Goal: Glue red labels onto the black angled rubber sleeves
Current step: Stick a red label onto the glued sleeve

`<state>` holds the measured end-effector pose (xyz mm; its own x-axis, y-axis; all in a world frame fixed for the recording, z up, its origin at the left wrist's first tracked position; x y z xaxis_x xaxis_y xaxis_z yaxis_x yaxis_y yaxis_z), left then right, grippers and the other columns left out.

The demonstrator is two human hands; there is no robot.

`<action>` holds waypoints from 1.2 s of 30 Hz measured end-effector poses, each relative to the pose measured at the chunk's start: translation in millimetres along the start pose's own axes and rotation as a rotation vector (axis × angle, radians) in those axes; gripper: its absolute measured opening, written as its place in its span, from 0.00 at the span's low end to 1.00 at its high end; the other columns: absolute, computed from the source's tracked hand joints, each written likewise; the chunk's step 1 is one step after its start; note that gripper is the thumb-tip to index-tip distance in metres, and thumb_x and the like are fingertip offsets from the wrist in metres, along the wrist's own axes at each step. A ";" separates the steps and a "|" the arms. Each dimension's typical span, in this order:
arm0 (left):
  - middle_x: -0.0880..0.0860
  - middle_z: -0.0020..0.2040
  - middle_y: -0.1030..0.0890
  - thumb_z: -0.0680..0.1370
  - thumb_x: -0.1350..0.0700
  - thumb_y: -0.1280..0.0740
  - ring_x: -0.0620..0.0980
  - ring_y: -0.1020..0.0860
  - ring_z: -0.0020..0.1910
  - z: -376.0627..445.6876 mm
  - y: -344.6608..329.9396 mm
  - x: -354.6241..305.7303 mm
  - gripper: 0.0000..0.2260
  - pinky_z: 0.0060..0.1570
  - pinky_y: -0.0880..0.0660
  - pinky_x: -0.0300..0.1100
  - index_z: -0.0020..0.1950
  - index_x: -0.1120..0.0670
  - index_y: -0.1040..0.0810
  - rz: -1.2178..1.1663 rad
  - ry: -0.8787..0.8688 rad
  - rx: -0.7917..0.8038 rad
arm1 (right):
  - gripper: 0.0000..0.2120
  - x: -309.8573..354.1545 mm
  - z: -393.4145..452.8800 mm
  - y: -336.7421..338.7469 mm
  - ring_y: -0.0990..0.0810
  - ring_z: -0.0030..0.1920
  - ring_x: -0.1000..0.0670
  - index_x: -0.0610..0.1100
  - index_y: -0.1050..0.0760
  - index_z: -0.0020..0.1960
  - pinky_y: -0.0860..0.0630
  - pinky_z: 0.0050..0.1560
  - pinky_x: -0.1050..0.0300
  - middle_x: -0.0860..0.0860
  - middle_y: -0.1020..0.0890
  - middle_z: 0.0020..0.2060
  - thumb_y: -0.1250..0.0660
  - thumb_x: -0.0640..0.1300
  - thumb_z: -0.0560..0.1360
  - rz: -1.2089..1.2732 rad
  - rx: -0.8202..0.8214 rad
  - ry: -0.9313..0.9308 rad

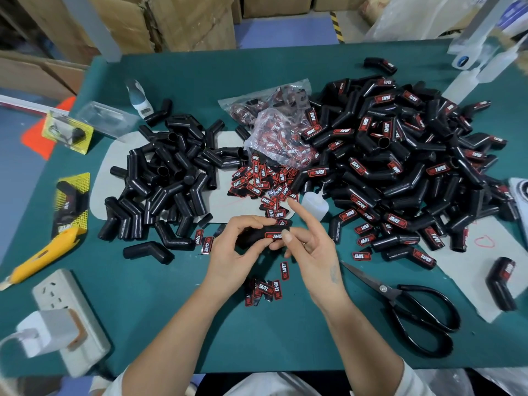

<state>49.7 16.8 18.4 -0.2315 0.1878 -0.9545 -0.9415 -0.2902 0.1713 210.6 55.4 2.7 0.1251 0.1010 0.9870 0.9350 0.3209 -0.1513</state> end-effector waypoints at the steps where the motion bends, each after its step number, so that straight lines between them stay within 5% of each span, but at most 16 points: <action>1: 0.45 0.59 0.14 0.78 0.57 0.25 0.51 0.17 0.62 -0.1 0.5 0.0 0.19 0.64 0.25 0.41 0.59 0.36 0.25 -0.006 0.008 -0.005 | 0.24 0.3 -0.2 -0.4 0.15 0.50 0.50 0.61 0.31 0.78 0.23 0.49 0.63 0.48 0.13 0.43 0.32 0.48 0.84 -0.001 0.002 0.004; 8: 0.47 0.59 0.16 0.78 0.58 0.27 0.54 0.17 0.62 -1.6 -2.2 -6.4 0.19 0.65 0.23 0.48 0.61 0.35 0.24 -0.029 -0.012 0.015 | 0.25 2.4 -0.2 -1.6 0.18 0.45 0.52 0.60 0.29 0.77 0.24 0.48 0.63 0.49 0.16 0.41 0.30 0.48 0.82 0.051 -0.060 0.031; 16: 0.45 0.55 0.18 0.81 0.60 0.34 0.51 0.19 0.59 1.3 -7.3 -3.7 0.09 0.63 0.25 0.42 0.56 0.47 0.19 -0.043 0.038 0.062 | 0.25 0.6 -3.3 -3.2 0.18 0.44 0.50 0.60 0.29 0.76 0.25 0.50 0.62 0.48 0.18 0.40 0.31 0.46 0.82 -0.009 -0.079 0.048; 22: 0.49 0.61 0.21 0.85 0.60 0.41 0.54 0.22 0.64 -0.8 -4.9 -5.2 0.12 0.66 0.29 0.42 0.58 0.57 0.18 0.016 -0.011 0.172 | 0.28 7.9 -4.6 -8.3 0.15 0.49 0.50 0.66 0.30 0.75 0.21 0.55 0.56 0.49 0.14 0.46 0.28 0.47 0.80 -0.041 0.037 -0.003; 28: 0.49 0.62 0.21 0.85 0.60 0.41 0.54 0.22 0.64 -0.2 -6.5 -7.5 0.11 0.67 0.29 0.43 0.60 0.57 0.18 0.031 -0.004 0.201 | 0.29 5.1 -3.3 -5.4 0.16 0.50 0.48 0.61 0.29 0.75 0.23 0.63 0.37 0.44 0.14 0.47 0.27 0.44 0.79 -0.024 0.029 -0.069; 34: 0.49 0.62 0.21 0.85 0.61 0.40 0.55 0.22 0.65 -0.5 -8.4 -7.6 0.11 0.67 0.29 0.44 0.60 0.59 0.18 0.041 -0.012 0.212 | 0.30 -1.1 -0.6 -2.6 0.20 0.48 0.41 0.61 0.28 0.75 0.24 0.60 0.35 0.30 0.19 0.47 0.24 0.46 0.77 0.019 0.021 -0.092; 36: 0.49 0.62 0.21 0.85 0.61 0.40 0.54 0.22 0.65 -0.2 -8.5 -7.6 0.11 0.68 0.28 0.45 0.60 0.59 0.18 0.051 -0.016 0.213 | 0.31 -4.0 -0.4 -2.4 0.23 0.47 0.43 0.61 0.29 0.76 0.25 0.58 0.42 0.30 0.20 0.47 0.24 0.47 0.77 0.041 0.024 -0.089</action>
<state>59.6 17.7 24.1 -0.2827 0.1937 -0.9394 -0.9585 -0.0951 0.2688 207.9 53.9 -0.9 0.1318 0.1970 0.9715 0.9215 0.3368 -0.1934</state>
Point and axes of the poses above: each hand's wrist, its own z-axis towards the middle knuckle, its own y-axis out of the back of the hand, x = y × z, the point moved 5 cm from there along z, towards the middle knuckle
